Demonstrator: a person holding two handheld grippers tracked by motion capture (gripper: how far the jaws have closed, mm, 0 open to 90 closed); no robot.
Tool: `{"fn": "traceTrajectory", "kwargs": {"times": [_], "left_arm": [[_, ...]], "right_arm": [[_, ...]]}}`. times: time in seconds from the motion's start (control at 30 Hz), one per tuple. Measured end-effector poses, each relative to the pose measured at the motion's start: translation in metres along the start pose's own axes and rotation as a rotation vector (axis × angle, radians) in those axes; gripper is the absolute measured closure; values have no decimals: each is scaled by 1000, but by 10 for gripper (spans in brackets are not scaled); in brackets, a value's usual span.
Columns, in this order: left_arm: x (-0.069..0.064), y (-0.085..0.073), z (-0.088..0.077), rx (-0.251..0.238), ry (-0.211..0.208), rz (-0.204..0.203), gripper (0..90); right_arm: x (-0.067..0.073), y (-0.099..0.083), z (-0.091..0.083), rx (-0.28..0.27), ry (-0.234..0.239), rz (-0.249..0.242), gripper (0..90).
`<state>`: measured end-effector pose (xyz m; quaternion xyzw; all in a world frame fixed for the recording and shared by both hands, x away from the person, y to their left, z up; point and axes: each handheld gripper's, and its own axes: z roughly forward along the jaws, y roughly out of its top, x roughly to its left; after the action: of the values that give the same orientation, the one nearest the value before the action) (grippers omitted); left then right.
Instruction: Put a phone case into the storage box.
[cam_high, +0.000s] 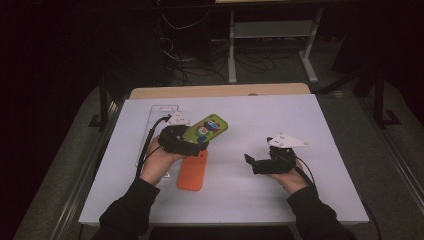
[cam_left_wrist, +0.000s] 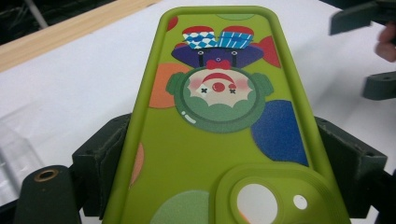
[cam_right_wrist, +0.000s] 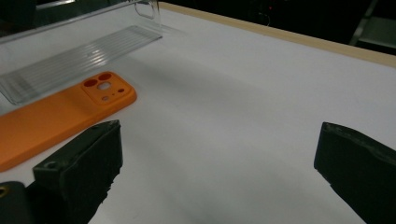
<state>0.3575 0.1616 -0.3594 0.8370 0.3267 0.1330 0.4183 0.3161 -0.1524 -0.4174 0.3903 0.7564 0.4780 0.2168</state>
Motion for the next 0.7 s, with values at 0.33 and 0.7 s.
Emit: {"fn": "traceTrajectory", "kwargs": {"times": [0.33, 0.7], "left_arm": [[-8, -3, 6, 13, -32, 19, 147], [-11, -5, 10, 28, -58, 40, 147]], "right_arm": [[17, 0, 4, 20, -89, -225, 4], [27, -1, 2, -4, -213, -509, 4]]}}
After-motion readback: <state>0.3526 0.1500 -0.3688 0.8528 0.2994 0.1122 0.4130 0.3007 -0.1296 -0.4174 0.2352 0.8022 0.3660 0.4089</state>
